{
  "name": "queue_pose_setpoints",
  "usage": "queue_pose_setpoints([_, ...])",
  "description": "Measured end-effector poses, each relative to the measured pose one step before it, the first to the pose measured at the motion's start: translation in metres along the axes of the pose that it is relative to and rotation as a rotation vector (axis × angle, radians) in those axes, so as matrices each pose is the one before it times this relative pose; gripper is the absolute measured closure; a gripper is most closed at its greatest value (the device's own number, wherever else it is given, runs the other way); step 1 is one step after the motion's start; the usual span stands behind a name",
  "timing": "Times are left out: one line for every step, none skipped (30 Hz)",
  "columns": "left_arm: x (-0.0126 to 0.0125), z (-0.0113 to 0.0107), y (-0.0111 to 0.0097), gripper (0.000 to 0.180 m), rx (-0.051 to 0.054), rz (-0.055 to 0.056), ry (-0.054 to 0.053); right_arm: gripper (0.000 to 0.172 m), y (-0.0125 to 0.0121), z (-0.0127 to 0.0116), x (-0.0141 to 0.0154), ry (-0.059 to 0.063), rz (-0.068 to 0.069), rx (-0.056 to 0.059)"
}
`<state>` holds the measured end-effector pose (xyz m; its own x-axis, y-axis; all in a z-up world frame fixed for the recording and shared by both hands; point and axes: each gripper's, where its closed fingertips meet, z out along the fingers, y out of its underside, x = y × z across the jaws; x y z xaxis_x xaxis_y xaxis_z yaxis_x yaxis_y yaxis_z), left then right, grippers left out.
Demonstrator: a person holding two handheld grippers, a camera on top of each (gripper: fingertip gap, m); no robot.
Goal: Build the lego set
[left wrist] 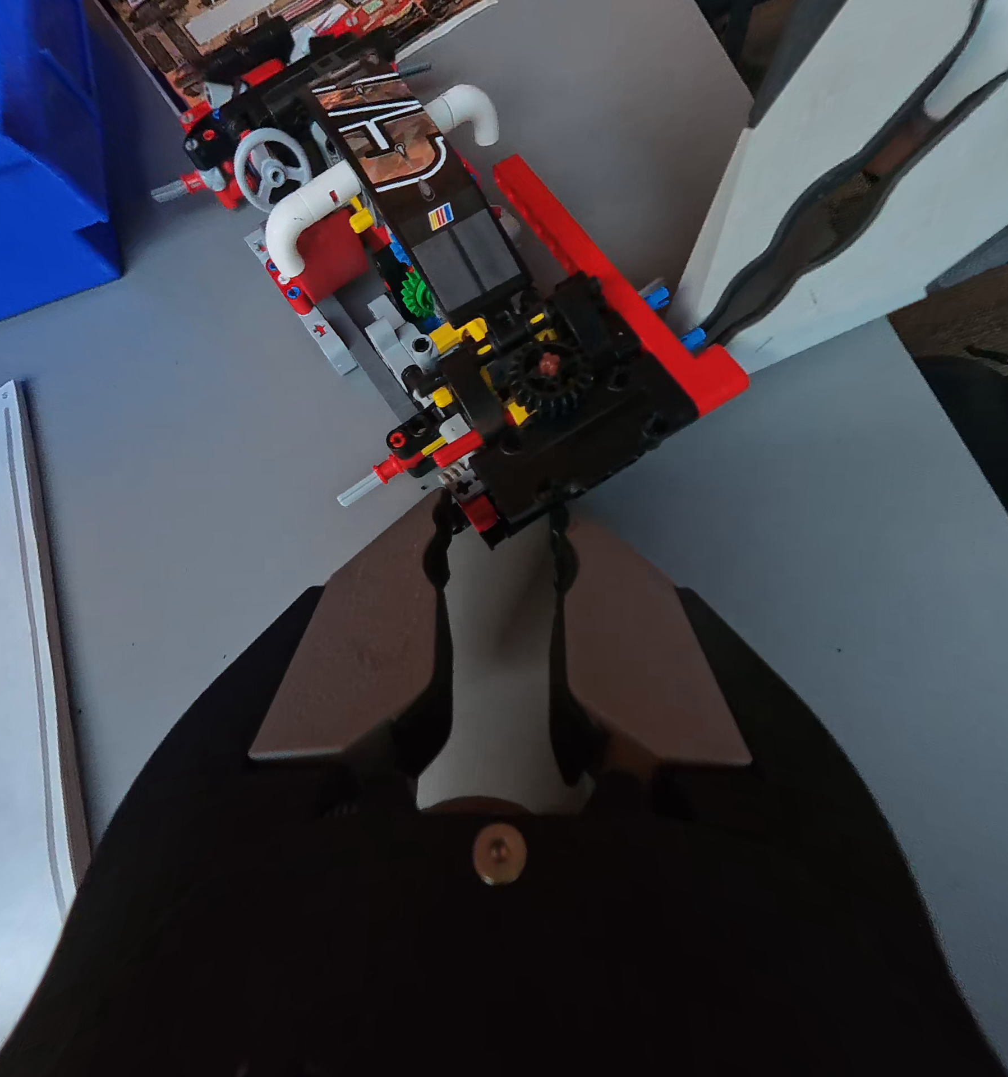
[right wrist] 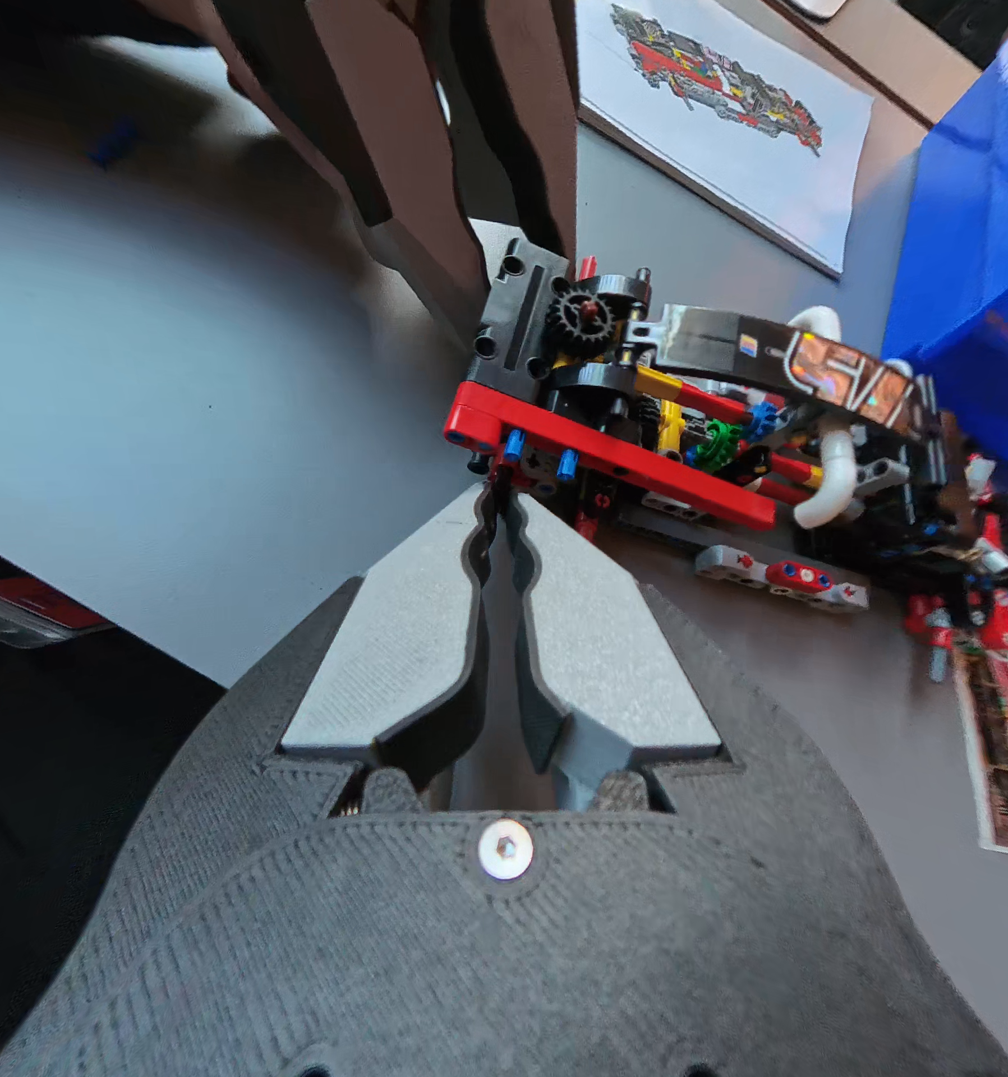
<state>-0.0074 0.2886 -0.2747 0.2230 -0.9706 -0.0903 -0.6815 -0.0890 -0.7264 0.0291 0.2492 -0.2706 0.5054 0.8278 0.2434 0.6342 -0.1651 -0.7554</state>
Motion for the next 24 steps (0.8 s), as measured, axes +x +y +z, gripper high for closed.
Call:
queue_pose_setpoints([-0.00006,0.00022,0.00008,0.15,-0.0012,0.0018,-0.0038,0.171,0.00014,0.00068,-0.00006,0.021,-0.0289,-0.0135])
queue_pose_setpoints([0.00009,0.00003,0.00004,0.15,0.0008,-0.002,-0.001,0.171,0.00012,0.00071,0.00023,0.0214,-0.0231,-0.012])
queue_pose_setpoints([-0.00003,0.00002,0.0,0.15,0.0019,-0.0044,-0.0013,0.171,0.00001,0.00055,0.00032,0.0193,-0.018,-0.0091])
queue_pose_setpoints([0.00001,0.00006,-0.00009,0.15,0.0018,-0.0022,-0.003,0.17,0.00002,0.00037,0.00042,0.0151,-0.0128,-0.0078])
queue_pose_setpoints([-0.00003,0.00004,-0.00002,0.15,0.0006,-0.0005,-0.0048,0.17,0.00013,0.00012,0.00024,0.0096,-0.0056,-0.0074])
queue_pose_setpoints([-0.00001,0.0001,-0.00002,0.15,-0.0011,0.0019,-0.007,0.17,-0.00008,0.00013,-0.00019,-0.0054,0.0143,-0.0012])
queue_pose_setpoints([-0.00014,0.00006,0.00017,0.15,-0.0026,0.0055,-0.0099,0.17,-0.00044,0.00023,-0.00096,-0.0342,0.0498,0.012])
queue_pose_setpoints([-0.00022,0.00012,0.00027,0.15,-0.0018,0.0053,-0.0119,0.17,-0.0005,0.00008,-0.0011,-0.0618,0.0797,0.0207])
queue_pose_setpoints([-0.00016,0.00039,-0.00022,0.15,0.0016,0.0028,-0.0114,0.17,0.00007,-0.00039,-0.00054,-0.0648,0.0808,0.0168])
queue_pose_setpoints([-0.00019,0.00075,-0.0006,0.15,0.0038,-0.0033,-0.0092,0.17,0.00086,-0.00033,0.00069,-0.0433,0.0532,0.0052])
queue_pose_setpoints([-0.00027,0.00075,-0.00071,0.15,0.0029,-0.0105,-0.0048,0.171,0.00053,-0.00084,0.00095,-0.0168,0.0173,-0.0006])
queue_pose_setpoints([0.0003,0.00011,-0.00043,0.15,-0.0007,-0.0112,0.0033,0.171,0.00058,-0.00144,0.00046,0.0006,-0.0072,-0.0041])
queue_pose_setpoints([0.00136,-0.00052,-0.00015,0.149,0.0001,-0.005,0.0105,0.171,0.00041,-0.0023,-0.00062,0.0041,-0.0104,-0.0017])
queue_pose_setpoints([0.00179,-0.00132,-0.00046,0.149,0.0078,0.0019,0.0084,0.171,-0.00002,-0.00273,-0.00213,-0.0051,-0.0032,0.0075])
queue_pose_setpoints([0.0029,-0.00152,0.00064,0.149,0.0062,0.0094,0.0133,0.171,-0.00023,-0.00351,-0.00325,-0.0167,0.005,0.015])
queue_pose_setpoints([0.00254,-0.00244,0.00197,0.149,0.0003,0.0132,0.0086,0.171,0.00063,-0.00397,-0.00241,-0.0164,0.0108,0.0096])
queue_pose_setpoints([0.00012,-0.00371,0.00279,0.151,-0.005,0.0118,-0.0043,0.171,0.00063,-0.00381,-0.00261,-0.0245,0.0106,0.0055])
queue_pose_setpoints([-0.00023,-0.00484,0.00315,0.151,-0.0087,0.009,-0.0022,0.171,-0.00018,-0.00304,-0.00587,-0.0501,0.0128,0.0028])
queue_pose_setpoints([0.00105,-0.00612,0.00101,0.153,0.0,0.0096,0.008,0.171,-0.00119,-0.00246,-0.00509,-0.0458,0.0233,-0.0003])
queue_pose_setpoints([0.00229,-0.00762,-0.00292,0.158,0.0154,0.0159,0.0131,0.171,-0.00352,-0.00193,-0.00434,-0.0357,0.0167,0.0114])
queue_pose_setpoints([0.00588,-0.00857,-0.00826,0.161,0.0316,0.0287,0.0225,0.171,-0.0039,-0.00124,-0.00489,-0.0351,0.0055,0.0111])
queue_pose_setpoints([0.00725,-0.00771,-0.01066,0.161,0.0272,0.0478,0.0147,0.171,-0.00166,-0.00024,-0.0034,-0.0247,0.0047,-0.0057])
queue_pose_setpoints([0.00561,-0.0053,-0.00931,0.161,0.0039,0.0599,-0.0048,0.171,-0.00054,0.00019,-0.00189,-0.0138,0.0024,-0.0097])
queue_pose_setpoints([0.0083,-0.0028,-0.00953,0.162,0.0037,0.0605,0.0089,0.171,-0.00025,0.00053,-0.00295,-0.0217,0.0051,-0.0058])
